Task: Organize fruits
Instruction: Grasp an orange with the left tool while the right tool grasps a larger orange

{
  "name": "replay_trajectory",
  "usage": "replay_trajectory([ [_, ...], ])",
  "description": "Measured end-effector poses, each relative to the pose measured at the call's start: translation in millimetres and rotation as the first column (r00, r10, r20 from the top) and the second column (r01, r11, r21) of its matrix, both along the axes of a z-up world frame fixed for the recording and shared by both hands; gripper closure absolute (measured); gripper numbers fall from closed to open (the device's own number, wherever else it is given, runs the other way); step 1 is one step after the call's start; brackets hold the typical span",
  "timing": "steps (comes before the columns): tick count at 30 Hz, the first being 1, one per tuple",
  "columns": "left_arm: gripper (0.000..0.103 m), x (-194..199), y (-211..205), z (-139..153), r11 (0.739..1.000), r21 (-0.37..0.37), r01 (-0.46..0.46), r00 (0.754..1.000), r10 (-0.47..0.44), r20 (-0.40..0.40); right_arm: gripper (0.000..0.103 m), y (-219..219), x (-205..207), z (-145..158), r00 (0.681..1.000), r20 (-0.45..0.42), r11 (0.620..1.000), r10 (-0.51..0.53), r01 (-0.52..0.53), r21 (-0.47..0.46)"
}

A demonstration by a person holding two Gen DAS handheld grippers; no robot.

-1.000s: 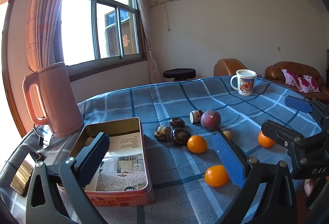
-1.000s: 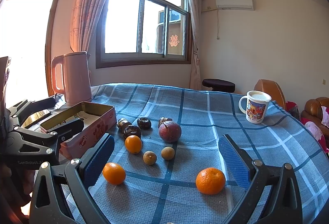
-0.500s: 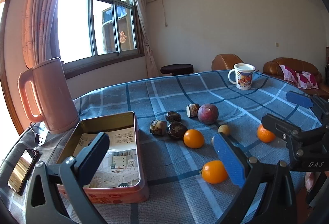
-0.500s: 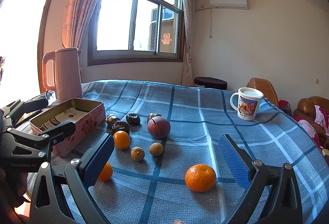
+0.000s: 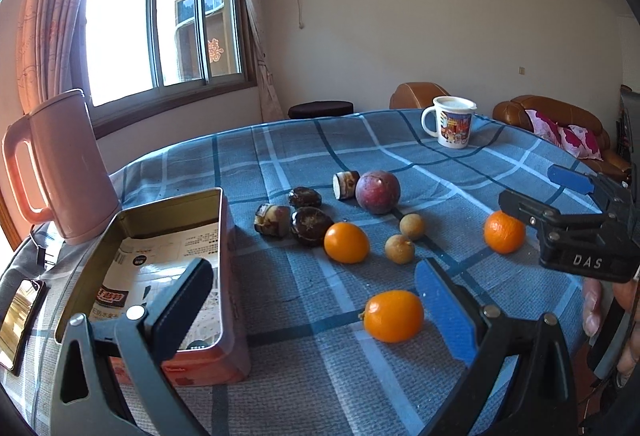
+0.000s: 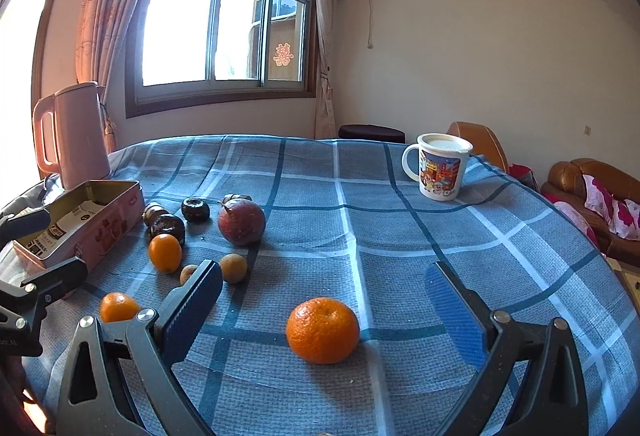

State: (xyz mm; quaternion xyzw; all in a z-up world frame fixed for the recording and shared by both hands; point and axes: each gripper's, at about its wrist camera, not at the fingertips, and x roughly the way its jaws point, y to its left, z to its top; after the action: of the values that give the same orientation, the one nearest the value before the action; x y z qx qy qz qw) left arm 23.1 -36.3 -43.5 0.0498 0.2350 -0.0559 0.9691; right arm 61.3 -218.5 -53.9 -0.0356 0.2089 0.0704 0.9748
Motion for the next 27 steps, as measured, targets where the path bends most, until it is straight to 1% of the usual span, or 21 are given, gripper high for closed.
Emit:
replay_trajectory([
  [2, 0.0, 2.2, -4.1, -1.8, 1.0, 0.007, 0.023, 1.0, -0.023, -0.018, 0.001, -4.1, 5.4, -3.1, 0.999, -0.024, 1.0, -0.024, 0.024, -0.011],
  [4, 0.001, 5.5, -6.9, -4.4, 0.999, 0.012, 0.04, 0.998, -0.039, -0.043, 0.001, -7.2, 10.0, -5.1, 0.998, -0.056, 1.0, -0.022, 0.022, -0.001],
  [7, 0.009, 9.9, -8.8, -7.6, 0.997, 0.01, 0.071, 0.994, -0.07, -0.081, 0.001, -5.2, 17.3, -9.1, 0.994, -0.111, 1.0, -0.01, 0.009, -0.01],
  [8, 0.013, 10.9, -10.8, -9.1, 0.996, 0.018, 0.087, 0.992, -0.085, -0.093, 0.002, -3.6, 19.1, -10.6, 0.992, -0.125, 1.0, -0.005, 0.003, -0.017],
  [10, 0.018, 13.6, -17.3, -12.6, 0.992, 0.04, 0.12, 0.986, -0.114, -0.122, 0.005, -1.1, 23.1, -13.3, 0.988, -0.156, 1.0, -0.005, 0.0, -0.03],
  [11, 0.019, 15.3, -20.3, -14.1, 0.99, 0.049, 0.136, 0.982, -0.128, -0.138, 0.011, -1.0, 26.3, -15.4, 0.984, -0.179, 1.0, -0.002, -0.003, -0.03],
  [12, 0.02, 17.0, -22.5, -15.4, 0.987, 0.054, 0.15, 0.978, -0.14, -0.153, 0.019, -1.2, 30.2, -18.1, 0.978, -0.207, 1.0, 0.003, -0.009, -0.027],
  [13, 0.022, 18.8, -23.8, -16.8, 0.985, 0.056, 0.163, 0.974, -0.151, -0.17, 0.023, -1.4, 33.4, -21.0, 0.972, -0.234, 1.0, 0.009, -0.015, -0.023],
  [14, 0.026, 20.5, -24.9, -18.2, 0.983, 0.056, 0.173, 0.97, -0.16, -0.185, 0.028, -1.7, 36.1, -23.4, 0.966, -0.259, 1.0, 0.017, -0.022, -0.018],
  [16, 0.031, 22.7, -25.7, -20.5, 0.981, 0.049, 0.188, 0.962, -0.174, -0.209, 0.028, -1.1, 38.6, -26.5, 0.958, -0.286, 0.999, 0.027, -0.033, -0.017],
  [17, 0.033, 23.7, -26.4, -21.6, 0.979, 0.045, 0.2, 0.957, -0.186, -0.224, 0.028, 0.8, 38.4, -27.7, 0.955, -0.294, 0.999, 0.031, -0.04, -0.024],
  [19, 0.035, 26.5, -28.1, -24.2, 0.975, 0.041, 0.217, 0.947, -0.2, -0.252, 0.032, 4.2, 39.6, -30.6, 0.948, -0.314, 0.998, 0.046, -0.06, -0.034],
  [21, 0.04, 28.8, -29.1, -26.6, 0.974, 0.039, 0.224, 0.941, -0.206, -0.27, 0.046, 4.3, 42.4, -34.0, 0.938, -0.341, 0.997, 0.061, -0.074, -0.026],
  [22, 0.045, 29.4, -29.2, -27.4, 0.973, 0.036, 0.23, 0.937, -0.211, -0.277, 0.049, 3.5, 43.9, -35.1, 0.933, -0.352, 0.997, 0.066, -0.078, -0.018],
  [23, 0.054, 29.8, -29.5, -28.4, 0.971, 0.034, 0.236, 0.934, -0.217, -0.284, 0.053, 3.2, 44.8, -36.1, 0.93, -0.361, 0.997, 0.07, -0.08, -0.013],
  [24, 0.059, 30.0, -30.1, -29.3, 0.969, 0.029, 0.244, 0.93, -0.225, -0.29, 0.053, 3.3, 45.4, -36.6, 0.928, -0.366, 0.997, 0.074, -0.083, -0.009],
  [25, 0.06, 29.8, -29.8, -29.5, 0.969, 0.026, 0.245, 0.93, -0.227, -0.29, 0.053, 3.7, 45.7, -36.4, 0.927, -0.366, 0.996, 0.076, -0.085, -0.009],
  [27, 0.061, 30.3, -27.0, -28.5, 0.969, 0.012, 0.245, 0.929, -0.232, -0.288, 0.054, 5.4, 44.5, -36.4, 0.928, -0.363, 0.995, 0.088, -0.097, -0.008],
])
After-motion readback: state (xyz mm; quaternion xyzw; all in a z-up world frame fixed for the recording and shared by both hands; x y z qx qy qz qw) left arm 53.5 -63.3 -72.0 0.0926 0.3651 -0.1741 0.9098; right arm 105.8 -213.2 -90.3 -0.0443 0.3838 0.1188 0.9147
